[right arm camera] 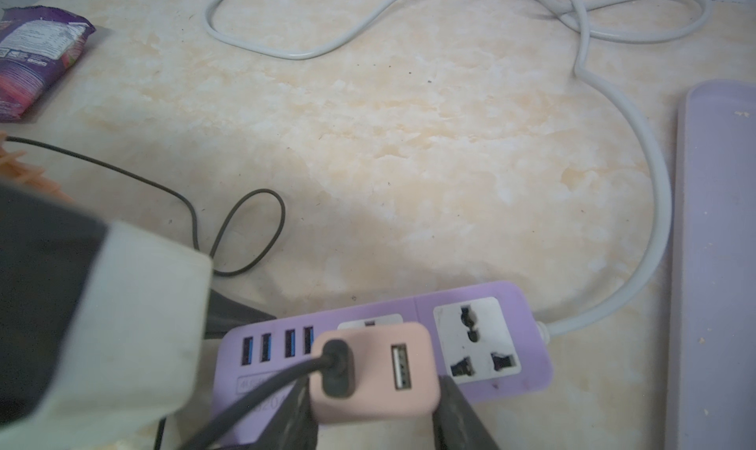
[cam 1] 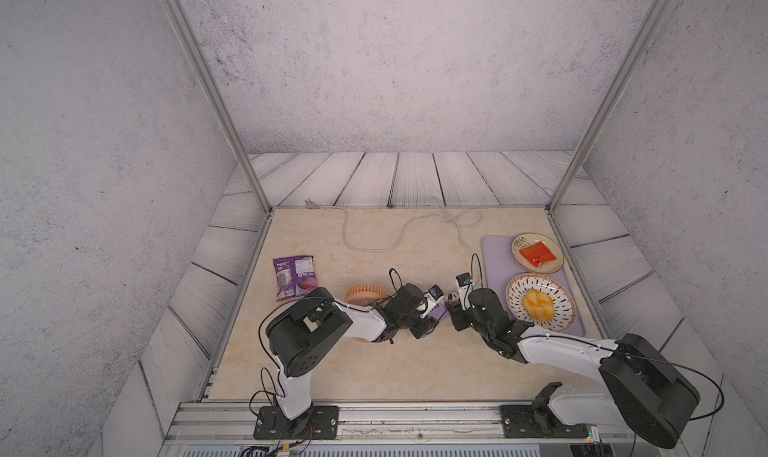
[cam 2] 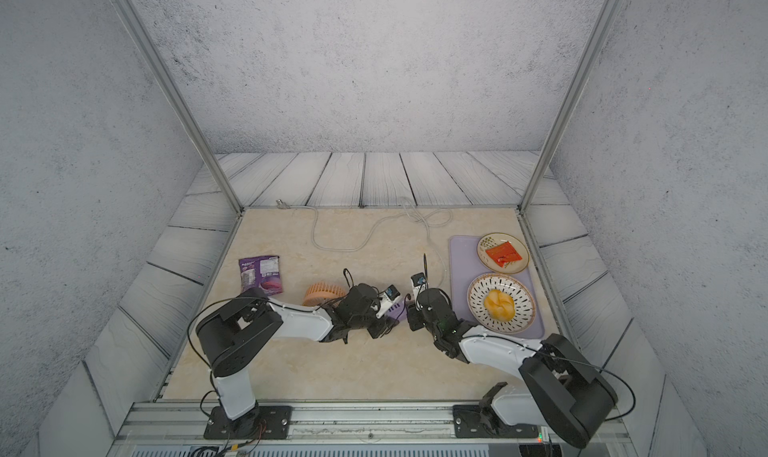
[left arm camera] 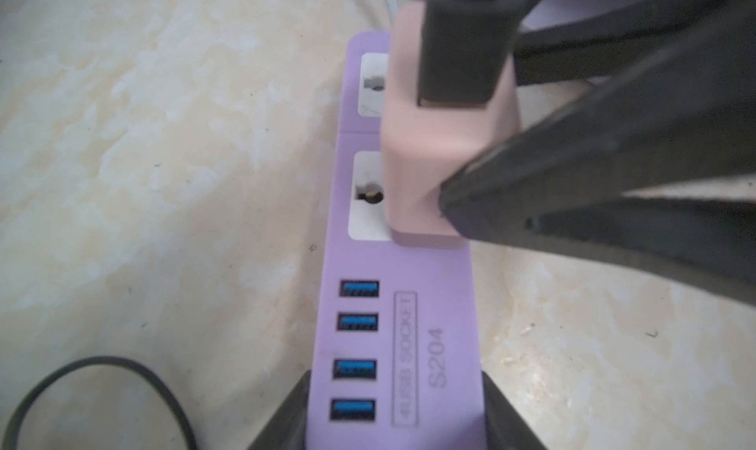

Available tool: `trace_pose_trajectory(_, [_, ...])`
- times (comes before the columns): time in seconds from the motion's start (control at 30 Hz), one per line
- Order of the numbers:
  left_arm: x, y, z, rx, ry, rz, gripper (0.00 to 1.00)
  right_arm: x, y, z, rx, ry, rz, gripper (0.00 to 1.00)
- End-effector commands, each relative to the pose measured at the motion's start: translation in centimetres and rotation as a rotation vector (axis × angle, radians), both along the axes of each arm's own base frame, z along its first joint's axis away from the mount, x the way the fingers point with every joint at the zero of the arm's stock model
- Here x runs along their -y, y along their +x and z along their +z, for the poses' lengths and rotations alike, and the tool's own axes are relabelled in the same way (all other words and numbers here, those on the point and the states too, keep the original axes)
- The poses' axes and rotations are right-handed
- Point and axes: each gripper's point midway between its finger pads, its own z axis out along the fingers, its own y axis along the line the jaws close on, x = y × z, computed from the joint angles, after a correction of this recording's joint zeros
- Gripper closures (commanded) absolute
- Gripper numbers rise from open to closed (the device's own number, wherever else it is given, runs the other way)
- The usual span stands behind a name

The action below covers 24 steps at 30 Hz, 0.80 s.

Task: Unplug the desk fan from the power strip
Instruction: Remove the plug from the socket.

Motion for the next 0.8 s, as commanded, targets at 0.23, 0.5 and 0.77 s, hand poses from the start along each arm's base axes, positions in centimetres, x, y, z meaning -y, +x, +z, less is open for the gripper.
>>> trace_pose_trajectory(0.23, [0.3,0.9,1.5,0.033,-0.044,0.027,1.0,-2.4,-0.4,1.3,0.006,0.038,0.091,0.82])
trace_pose_trajectory(0.5, [0.4,0.9,1.3,0.031,-0.044,0.027,1.0,-3.7,-1.4,1.4,0.041,0.013,0.156,0.82])
trace_pose_trajectory(0.77, [0.3,0.9,1.3,0.031,-0.038,0.029,1.0,-3.0,-0.7,1.9,0.017,0.063,0.07,0.83])
